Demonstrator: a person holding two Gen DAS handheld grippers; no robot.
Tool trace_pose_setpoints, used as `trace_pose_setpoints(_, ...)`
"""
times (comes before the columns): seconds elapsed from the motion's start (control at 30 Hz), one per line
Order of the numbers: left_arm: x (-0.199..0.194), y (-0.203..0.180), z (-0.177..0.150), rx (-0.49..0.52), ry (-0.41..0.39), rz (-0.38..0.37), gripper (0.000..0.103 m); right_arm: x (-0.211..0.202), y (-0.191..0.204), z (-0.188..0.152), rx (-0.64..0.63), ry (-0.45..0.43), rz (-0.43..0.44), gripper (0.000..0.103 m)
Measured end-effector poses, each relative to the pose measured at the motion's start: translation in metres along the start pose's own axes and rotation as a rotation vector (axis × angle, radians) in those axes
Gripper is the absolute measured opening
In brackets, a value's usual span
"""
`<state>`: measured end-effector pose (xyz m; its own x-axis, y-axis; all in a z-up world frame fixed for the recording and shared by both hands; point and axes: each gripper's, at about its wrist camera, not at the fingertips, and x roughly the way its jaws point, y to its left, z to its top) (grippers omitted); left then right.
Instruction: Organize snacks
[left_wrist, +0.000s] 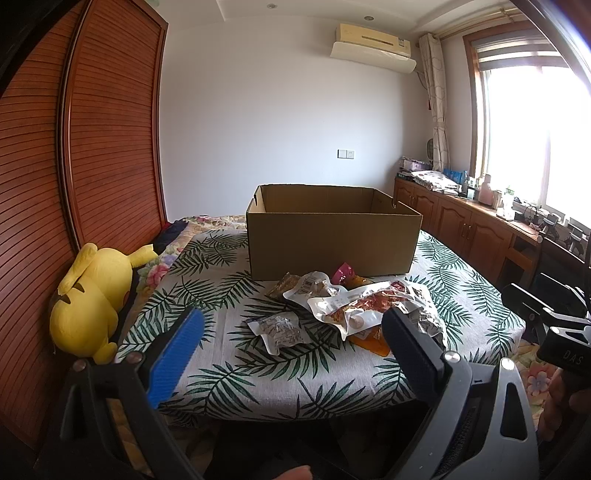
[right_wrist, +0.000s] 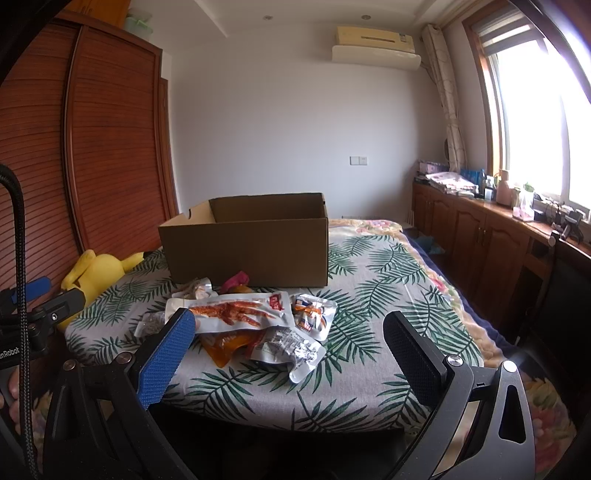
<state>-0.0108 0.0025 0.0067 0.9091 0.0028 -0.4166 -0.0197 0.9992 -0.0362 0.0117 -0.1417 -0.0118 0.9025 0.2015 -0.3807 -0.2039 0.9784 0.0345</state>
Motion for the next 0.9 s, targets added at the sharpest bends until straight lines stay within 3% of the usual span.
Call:
trace_pose_setpoints(0.6, 0.005, -0.001, -0.005, 0.0, 0.013, -0.004, 0.098, 0.0, 0.0, -0.003, -0.005, 0.007, -0.004, 0.103)
trace_pose_setpoints(0.9, 0.032, -0.008, -0.016, 0.023, 0.067, -0.038, 0.098, 0.022, -0.008, -0.015, -0.012, 0.076, -0.004, 0.103)
